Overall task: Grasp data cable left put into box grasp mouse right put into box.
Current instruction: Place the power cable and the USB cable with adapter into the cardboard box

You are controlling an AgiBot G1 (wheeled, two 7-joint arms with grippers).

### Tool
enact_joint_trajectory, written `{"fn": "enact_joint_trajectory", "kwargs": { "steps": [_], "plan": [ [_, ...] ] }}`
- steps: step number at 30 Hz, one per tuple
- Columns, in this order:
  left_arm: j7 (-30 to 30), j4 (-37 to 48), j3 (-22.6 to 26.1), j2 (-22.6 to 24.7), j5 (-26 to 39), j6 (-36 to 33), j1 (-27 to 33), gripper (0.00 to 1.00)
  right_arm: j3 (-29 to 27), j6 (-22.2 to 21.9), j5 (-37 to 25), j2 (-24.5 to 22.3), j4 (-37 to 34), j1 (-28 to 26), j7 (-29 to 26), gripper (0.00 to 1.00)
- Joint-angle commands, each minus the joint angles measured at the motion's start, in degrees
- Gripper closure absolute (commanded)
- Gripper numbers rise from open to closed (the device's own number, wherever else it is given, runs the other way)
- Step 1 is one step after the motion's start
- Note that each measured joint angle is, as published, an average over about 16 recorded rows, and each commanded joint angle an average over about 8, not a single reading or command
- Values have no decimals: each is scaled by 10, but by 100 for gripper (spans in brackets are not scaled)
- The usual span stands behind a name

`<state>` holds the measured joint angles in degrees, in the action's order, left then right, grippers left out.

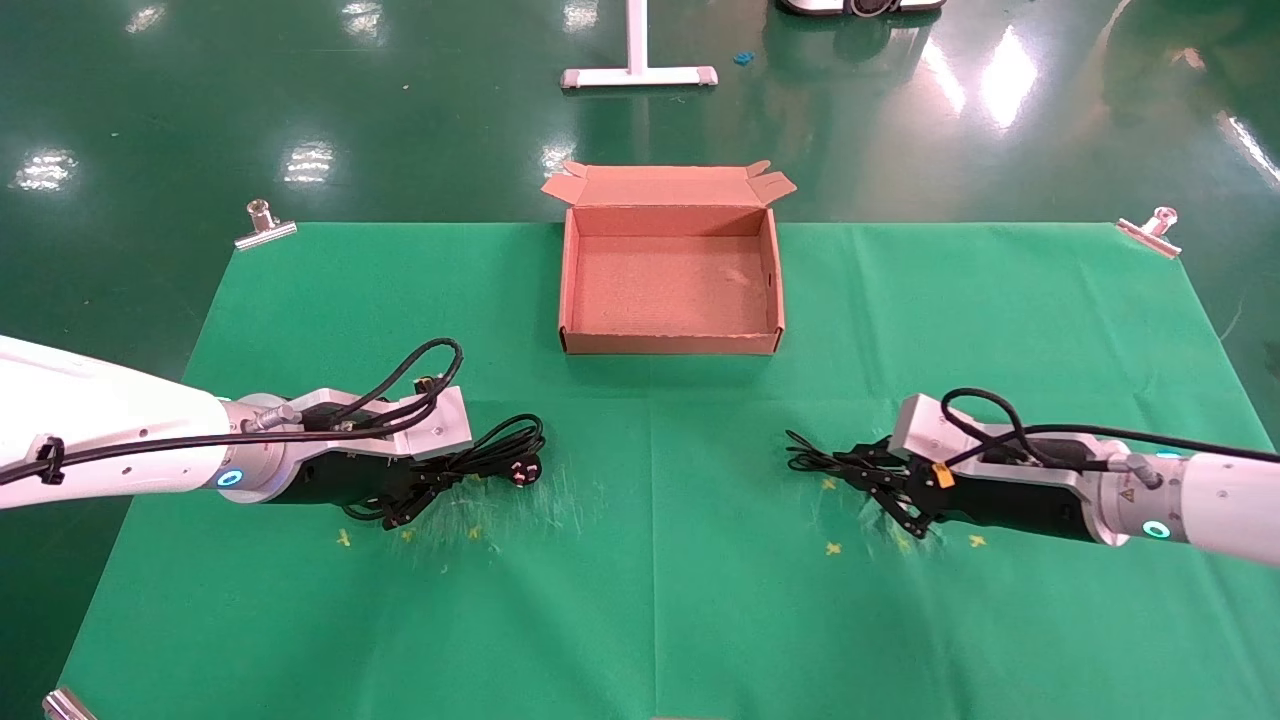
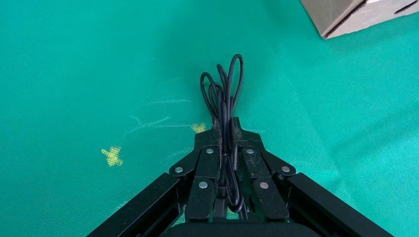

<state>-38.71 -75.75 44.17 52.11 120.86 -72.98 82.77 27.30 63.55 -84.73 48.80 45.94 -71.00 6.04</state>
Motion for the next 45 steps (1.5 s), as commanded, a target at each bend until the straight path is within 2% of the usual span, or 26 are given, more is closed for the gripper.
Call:
{"fn": "enact_joint_trajectory", "kwargs": {
  "steps": [1, 6, 10, 15, 22, 26, 34, 35, 42, 43, 45],
  "plan": [
    [-2, 0, -3, -3, 0, 1, 2, 100, -3, -1, 3, -1, 0, -2, -1, 100],
    [5, -8, -25, -16, -11, 2, 47, 100, -20, -6, 19, -5, -7, -37, -9, 100],
    [22, 0, -28, 8, -6, 7, 86, 100, -32, -11, 27, -7, -15, -66, -13, 100],
    [55, 58, -17, 84, 20, 59, 117, 100, -44, -19, 34, -14, -23, -99, -25, 100],
    [136, 235, 11, 218, 50, 192, 127, 100, -62, -19, 47, -37, -14, -134, -43, 100],
    [184, 303, 36, 258, 13, 253, 122, 100, -73, -18, 56, -52, -9, -148, -45, 100],
    [221, 333, 124, 266, -102, 310, 118, 100, -84, -16, 66, -61, -18, -165, -38, 100],
    [221, 336, 135, 265, -113, 316, 120, 97, -84, -16, 67, -61, -20, -166, -37, 100],
    [226, 353, 193, 264, -174, 348, 136, 9, -87, -12, 71, -60, -27, -170, -29, 100],
    [227, 355, 200, 264, -182, 351, 138, 0, -87, -11, 72, -59, -28, -170, -28, 100],
    [229, 359, 214, 264, -195, 357, 142, 0, -88, -9, 74, -59, -28, -171, -27, 100]
  ]
}}
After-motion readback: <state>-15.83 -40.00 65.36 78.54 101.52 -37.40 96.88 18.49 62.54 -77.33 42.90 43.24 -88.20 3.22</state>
